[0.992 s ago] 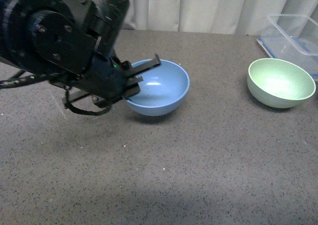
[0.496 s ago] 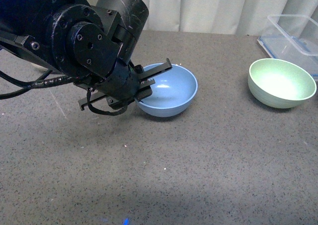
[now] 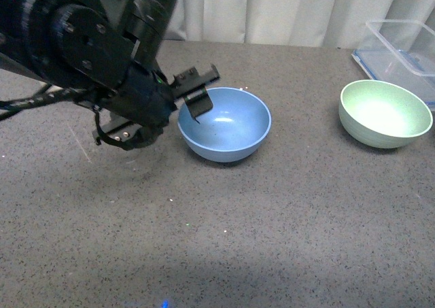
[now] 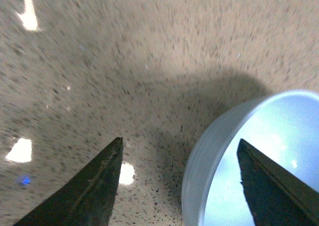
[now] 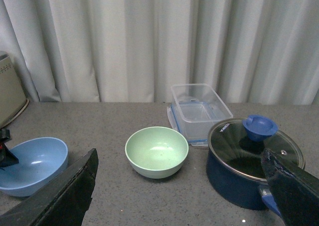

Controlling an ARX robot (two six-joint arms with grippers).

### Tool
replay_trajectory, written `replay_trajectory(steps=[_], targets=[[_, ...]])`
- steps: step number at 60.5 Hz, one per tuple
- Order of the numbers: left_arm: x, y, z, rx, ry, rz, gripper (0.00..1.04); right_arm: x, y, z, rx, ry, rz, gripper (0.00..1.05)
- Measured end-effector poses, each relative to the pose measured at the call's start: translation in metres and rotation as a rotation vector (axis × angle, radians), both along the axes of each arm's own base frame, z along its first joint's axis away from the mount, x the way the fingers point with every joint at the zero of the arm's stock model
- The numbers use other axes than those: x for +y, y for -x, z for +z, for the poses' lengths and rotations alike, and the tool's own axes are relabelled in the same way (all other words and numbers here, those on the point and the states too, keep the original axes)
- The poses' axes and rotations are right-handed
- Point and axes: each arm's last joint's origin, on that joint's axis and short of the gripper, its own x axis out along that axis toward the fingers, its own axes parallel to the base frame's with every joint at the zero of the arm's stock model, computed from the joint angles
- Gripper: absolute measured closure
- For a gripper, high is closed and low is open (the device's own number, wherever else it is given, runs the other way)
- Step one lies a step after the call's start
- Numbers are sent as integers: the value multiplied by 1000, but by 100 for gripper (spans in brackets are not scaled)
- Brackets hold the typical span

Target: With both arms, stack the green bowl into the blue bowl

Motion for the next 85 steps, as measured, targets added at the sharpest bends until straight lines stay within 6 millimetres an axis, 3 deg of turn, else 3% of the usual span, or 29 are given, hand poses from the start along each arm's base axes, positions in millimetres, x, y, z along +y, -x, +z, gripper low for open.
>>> replay_trajectory(steps=[12,22,27,32,37,44,54,63,85], targets=[[68,9,48,-135,25,108,5,0,0,0,0,0,0,9],[120,36,65,-191,31,163,6,0,0,0,0,0,0,9],[126,43,57,-412,-119,128,18,0,0,0,0,0,0,9],[127,66,48,-626,-270,35,32,0,0,0,0,0,2,9],[127,91,60,-801,-396,-15,48,0,0,0,0,0,1,9],[136,116,82,-876,-457,-36,69,0,0,0,0,0,-1,9],[140,150,78,-849,-484,-36,100,0,0,0,0,0,2,9],[140,177,80,-856,-488,-41,101,0,0,0,0,0,0,9],[139,218,79,-849,-494,-46,101,0,0,0,0,0,0,9]])
